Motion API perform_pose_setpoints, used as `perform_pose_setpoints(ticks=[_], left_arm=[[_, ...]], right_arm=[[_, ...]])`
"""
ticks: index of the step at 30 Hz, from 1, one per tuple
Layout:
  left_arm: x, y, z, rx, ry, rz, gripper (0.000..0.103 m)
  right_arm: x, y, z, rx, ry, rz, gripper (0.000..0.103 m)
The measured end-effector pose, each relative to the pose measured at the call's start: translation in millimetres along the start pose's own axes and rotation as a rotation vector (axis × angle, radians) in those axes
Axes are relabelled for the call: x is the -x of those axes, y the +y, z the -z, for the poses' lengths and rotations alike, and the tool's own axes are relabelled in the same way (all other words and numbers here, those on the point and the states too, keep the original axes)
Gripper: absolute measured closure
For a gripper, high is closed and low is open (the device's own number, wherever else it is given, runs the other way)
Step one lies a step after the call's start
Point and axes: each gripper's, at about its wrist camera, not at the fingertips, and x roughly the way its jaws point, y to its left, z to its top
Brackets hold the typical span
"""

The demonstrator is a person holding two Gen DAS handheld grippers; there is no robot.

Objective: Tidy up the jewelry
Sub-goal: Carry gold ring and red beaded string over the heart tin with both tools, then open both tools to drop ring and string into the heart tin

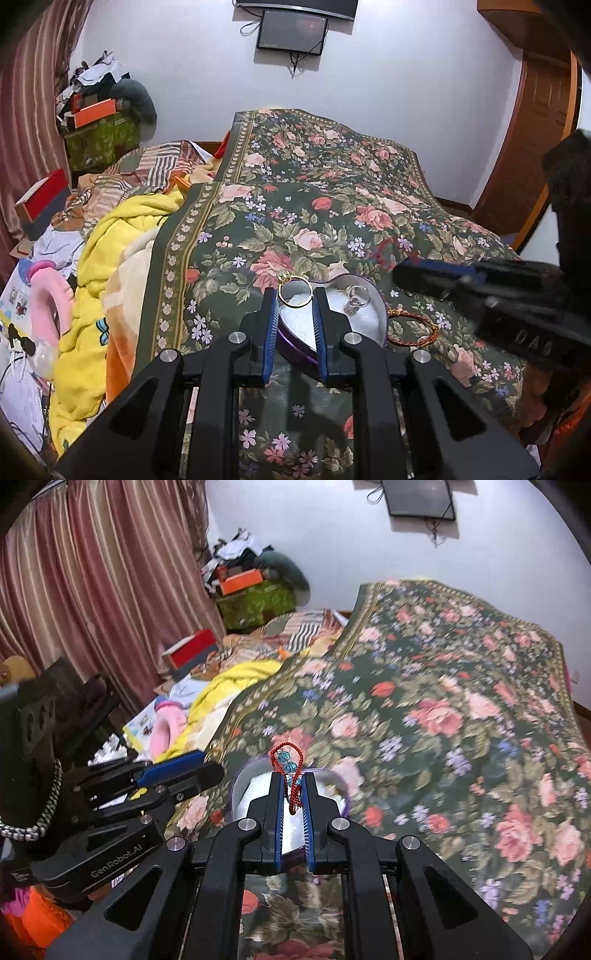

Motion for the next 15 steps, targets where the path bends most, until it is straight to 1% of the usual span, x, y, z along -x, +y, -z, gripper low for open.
perform_pose_setpoints(ticks=[4, 7, 15], left_arm=[[-4.0, 0.9, 0.8, 0.001, 0.006, 0.019, 0.086], [-8.7, 0.9, 0.6, 0.003, 0.017, 0.039, 0.086], [-16.8, -5.1, 2.8, -0.012, 0.04, 0.057, 0.086]], right_arm=[[-17.6, 2.4, 6.1, 0.001, 0.057, -0.011, 0.095], [-24.1, 3.4, 9.0, 0.007, 0.082, -0.009, 0.095], [-29.3, 4.5, 12.5, 0.031, 0.088, 0.013, 0.095]])
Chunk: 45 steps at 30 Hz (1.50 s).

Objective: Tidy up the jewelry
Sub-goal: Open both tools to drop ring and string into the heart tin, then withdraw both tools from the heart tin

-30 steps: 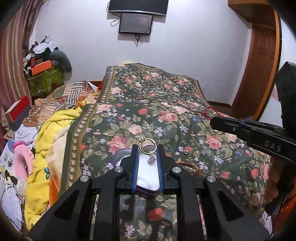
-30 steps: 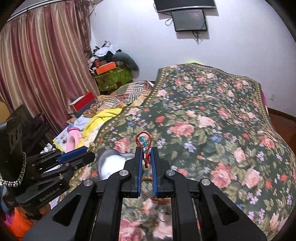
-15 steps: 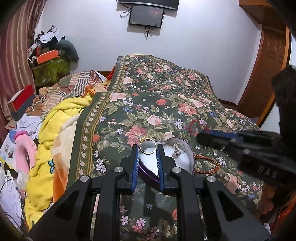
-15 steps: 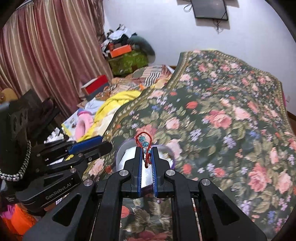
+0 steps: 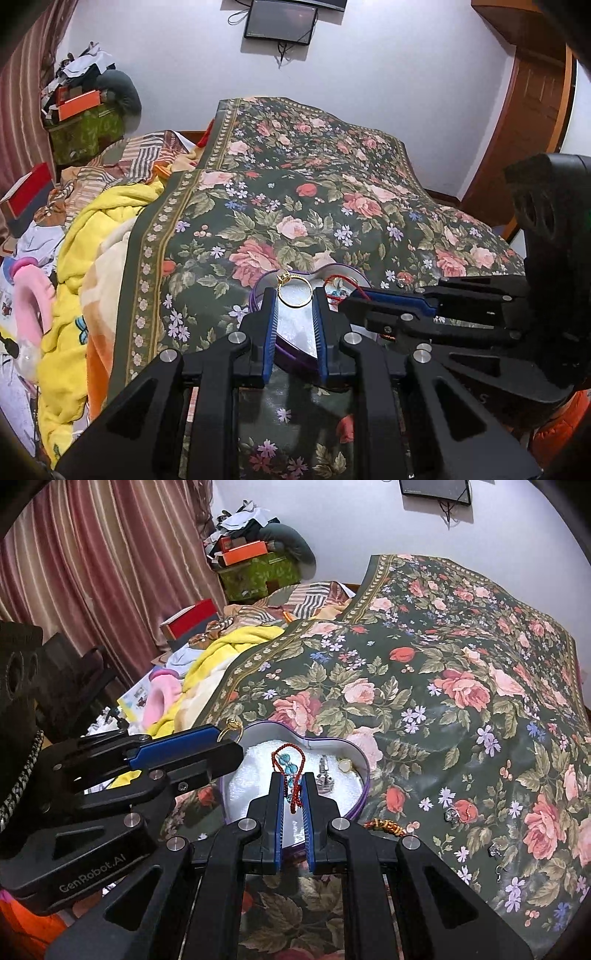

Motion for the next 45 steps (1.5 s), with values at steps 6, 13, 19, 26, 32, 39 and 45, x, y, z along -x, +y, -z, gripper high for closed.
perform_pose_setpoints(ticks=[6, 13, 19, 26, 32, 39, 45], left_arm=[[-1.0, 0.0, -0.5, 0.005, 0.008, 0.0, 0.086], [-0.3, -1.6, -0.5, -0.001, 0.017, -0.011, 0.086], [11.0, -2.8, -3.9, 0.0, -0.009, -0.027, 0.086], [24.9, -10.4, -6.8, -0.008, -0.032, -0.031, 0.086], [38.9, -27.1, -8.1, -0.035, -0.05, -0.03, 0.082], [49.9, -53.1, -6.8, -0.076, -0.065, -0.03, 0.055], [44.8, -79.7, -0.5, -0.114, -0.025, 0.004, 0.054]], right_arm=[[-2.1, -7.6, 0.1, -0.034, 0.031, -0.035, 0.088], [10.2, -6.7, 1.4, -0.026, -0.001, -0.028, 0.069], [30.1, -9.0, 0.9, -0.015, -0.044, 0.014, 0.069], [65.8, -23.6, 2.9, -0.042, -0.12, 0.084, 0.068], [93.7, -37.0, 11.3, -0.067, -0.164, 0.141, 0.068], [115.9, -48.8, 30.7, -0.092, -0.178, 0.185, 0.066], [130.7, -61.7, 48.1, -0.117, -0.175, 0.218, 0.064]])
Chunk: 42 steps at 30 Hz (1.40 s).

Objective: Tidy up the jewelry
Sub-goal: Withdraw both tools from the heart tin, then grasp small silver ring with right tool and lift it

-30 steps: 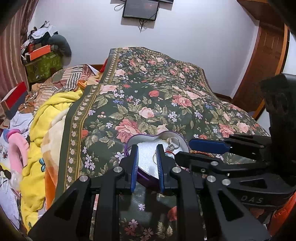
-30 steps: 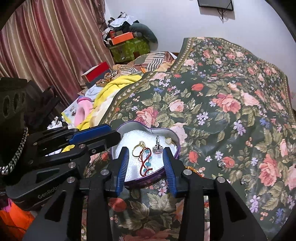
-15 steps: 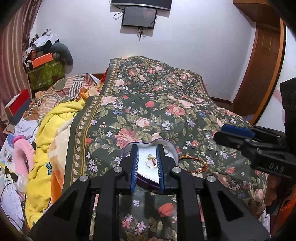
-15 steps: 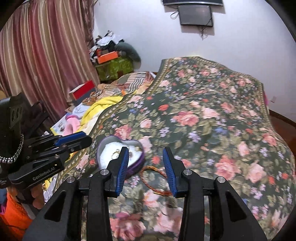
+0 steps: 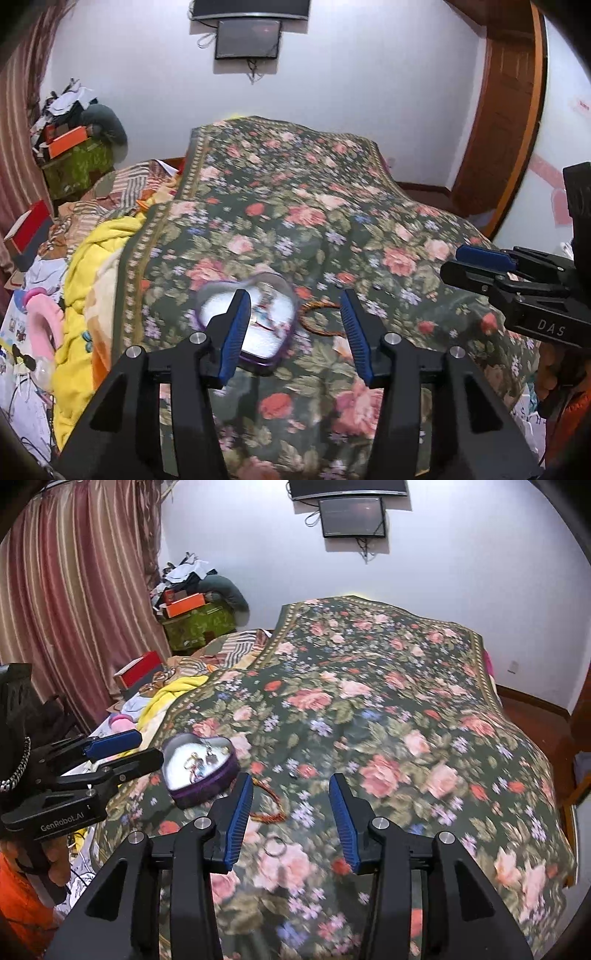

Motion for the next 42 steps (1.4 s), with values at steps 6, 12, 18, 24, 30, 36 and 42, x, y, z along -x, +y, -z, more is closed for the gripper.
perform_pose_setpoints(ticks=[6, 12, 18, 24, 30, 36, 42], left_arm=[[-20.3, -30.3, 8.9, -0.056, 0.063, 0.044, 0.053], [-39.1, -42.5, 21.9, -0.061, 0.131, 0.073, 0.053], [-45.1, -32.9, 33.7, -0.04, 0.176, 0.076, 0.054], [-47.8, -21.9, 40.9, -0.018, 0.194, 0.081, 0.054], [-49.8, -20.3, 43.9, -0.015, 0.191, 0.101, 0.054], [-50.2, -20.6, 45.4, -0.018, 0.191, 0.107, 0.056], [-47.9, -22.1, 39.5, -0.029, 0.178, 0.099, 0.057]], right_arm=[[3.6, -16.5, 15.8, -0.024, 0.023, 0.022, 0.063], [-11.6, -22.9, 30.1, -0.051, 0.09, -0.017, 0.063], [-42.0, -15.4, 45.4, -0.064, 0.199, -0.092, 0.063], [-65.9, -6.5, 53.1, -0.068, 0.261, -0.124, 0.063], [-77.3, 4.4, 54.4, -0.036, 0.277, -0.098, 0.063], [-78.8, 12.7, 54.3, 0.025, 0.263, -0.066, 0.083], [-71.2, 9.7, 52.2, 0.012, 0.235, -0.071, 0.083]])
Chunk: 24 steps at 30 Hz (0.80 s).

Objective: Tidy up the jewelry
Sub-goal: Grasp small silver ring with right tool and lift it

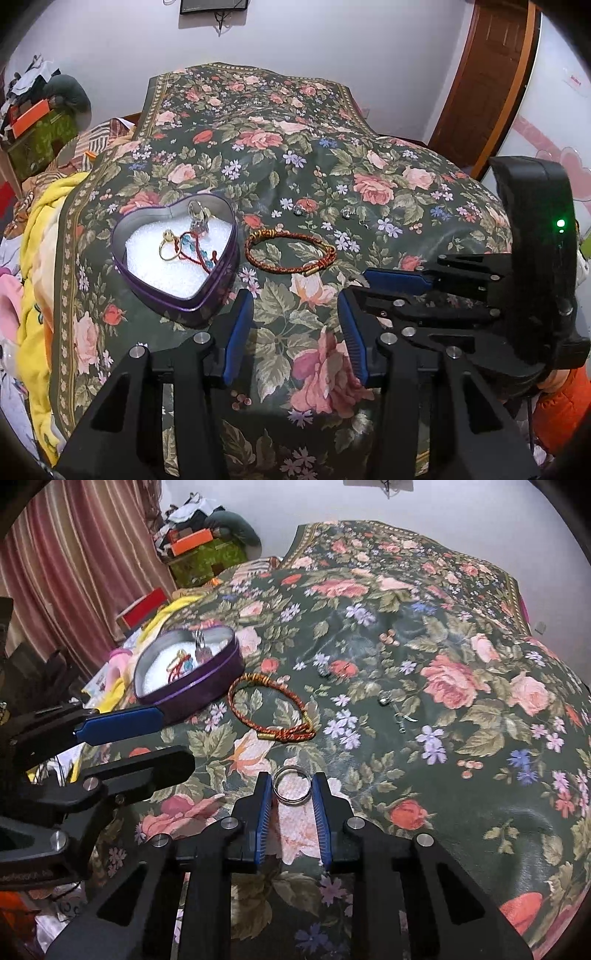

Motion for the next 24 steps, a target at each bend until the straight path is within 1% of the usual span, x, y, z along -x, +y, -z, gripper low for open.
perform_pose_setpoints(ticks=[6, 10, 11, 12, 14, 19, 24], left_arm=[[-4.5, -8.3, -13.2, -0.028, -0.001, 0.003, 0.057], [-17.4, -18.1, -18.5, -0.059, 0.019, 0.003, 0.057], [-21.7, -20.7, -19.4, -0.067, 0.025, 0.006, 0.059], [-26.3, -23.3, -19.7, -0.077, 0.034, 0.008, 0.064], [-35.8, -27.2, -20.1, -0.094, 0.054, -0.002, 0.071], [-51.5, -31.7, -21.6, -0.121, 0.08, -0.02, 0.072], [-62.2, -40.0, -25.6, -0.183, 0.064, -0.058, 0.072]], right_arm=[[25.7, -16.4, -5.1, -0.039, -0.074, 0.032, 0.083], [37.2, -27.1, -7.7, -0.065, -0.105, 0.035, 0.083], [40.0, -30.6, -7.6, -0.074, -0.114, 0.037, 0.083], [41.6, -32.6, -7.8, -0.08, -0.119, 0.037, 0.083], [44.9, -38.0, -7.6, -0.094, -0.128, 0.036, 0.083], [45.6, -46.2, -7.0, -0.107, -0.133, 0.02, 0.083], [42.0, -51.2, -5.5, -0.119, -0.131, -0.012, 0.083]])
